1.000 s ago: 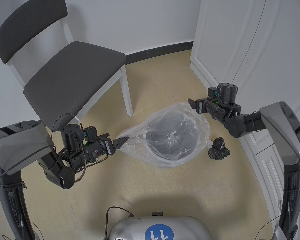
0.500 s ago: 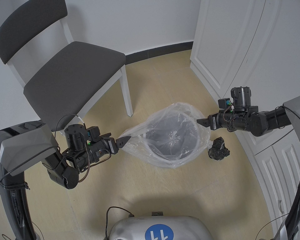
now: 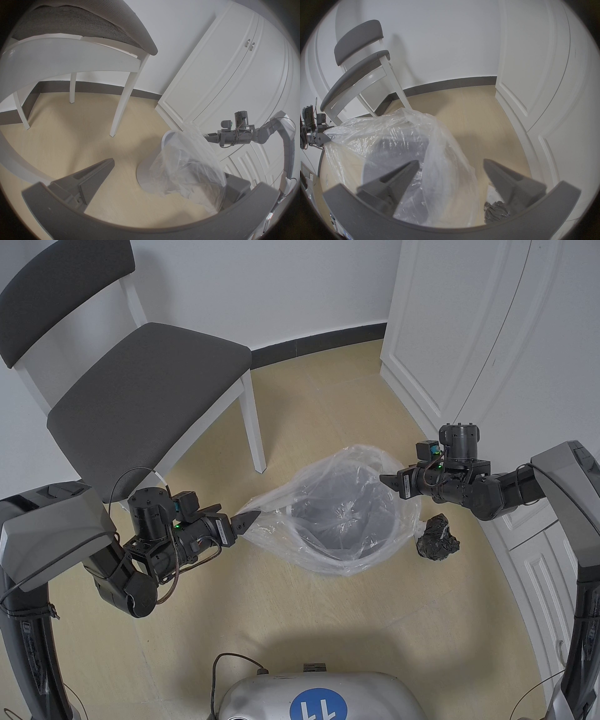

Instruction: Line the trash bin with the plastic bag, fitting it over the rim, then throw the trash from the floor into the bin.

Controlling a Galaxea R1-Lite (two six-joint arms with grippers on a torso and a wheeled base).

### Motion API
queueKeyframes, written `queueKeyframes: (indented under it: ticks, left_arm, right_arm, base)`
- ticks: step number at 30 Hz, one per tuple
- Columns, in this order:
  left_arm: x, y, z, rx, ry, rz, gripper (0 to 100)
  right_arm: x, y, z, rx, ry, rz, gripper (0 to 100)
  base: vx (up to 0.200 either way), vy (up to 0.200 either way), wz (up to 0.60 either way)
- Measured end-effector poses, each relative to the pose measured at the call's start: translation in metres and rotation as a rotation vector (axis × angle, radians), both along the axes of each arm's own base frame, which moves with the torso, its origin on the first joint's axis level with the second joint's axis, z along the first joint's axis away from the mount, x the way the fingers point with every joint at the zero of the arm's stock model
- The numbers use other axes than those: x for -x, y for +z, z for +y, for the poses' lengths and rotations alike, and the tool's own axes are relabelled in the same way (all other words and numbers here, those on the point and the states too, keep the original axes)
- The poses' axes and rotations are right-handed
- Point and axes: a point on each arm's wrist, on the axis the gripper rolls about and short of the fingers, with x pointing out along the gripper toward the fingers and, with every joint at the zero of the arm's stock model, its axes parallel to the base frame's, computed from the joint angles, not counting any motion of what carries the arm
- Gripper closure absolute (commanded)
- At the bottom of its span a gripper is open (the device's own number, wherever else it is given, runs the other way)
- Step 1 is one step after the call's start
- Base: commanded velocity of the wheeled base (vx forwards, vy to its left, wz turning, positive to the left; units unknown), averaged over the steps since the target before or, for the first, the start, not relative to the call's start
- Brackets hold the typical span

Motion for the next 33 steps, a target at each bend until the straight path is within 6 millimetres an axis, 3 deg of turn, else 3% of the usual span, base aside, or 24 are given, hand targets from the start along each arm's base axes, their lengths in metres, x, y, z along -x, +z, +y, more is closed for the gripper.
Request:
queueKeyframes:
  ticks: [9,17,26,33]
  left_arm:
    - [0.000,0.000,0.002,-0.002,0.004,0.000,0]
    - [0.005,0.008,0.024,0.023,0.005,-0.016,0]
    - [0.032,0.023,0.052,0.148,-0.282,0.029,0]
    - [0.048,0.028,0.073,0.173,-0.331,0.002,0]
  right_arm:
    - [-0.014,-0.010,-0.012,-0.022,-0.039,0.009,100]
    - [-0.030,-0.018,-0.046,-0.028,-0.115,0.009,100]
    - [-0.036,-0.028,-0.064,-0.028,-0.152,0.026,100]
    - [-0.040,-0.036,-0.067,-0.033,-0.161,0.038,100]
  base:
    - [0.000,0.000,0.00]
    - [0.000,0.000,0.00]
    - [0.000,0.000,0.00]
    - [0.000,0.000,0.00]
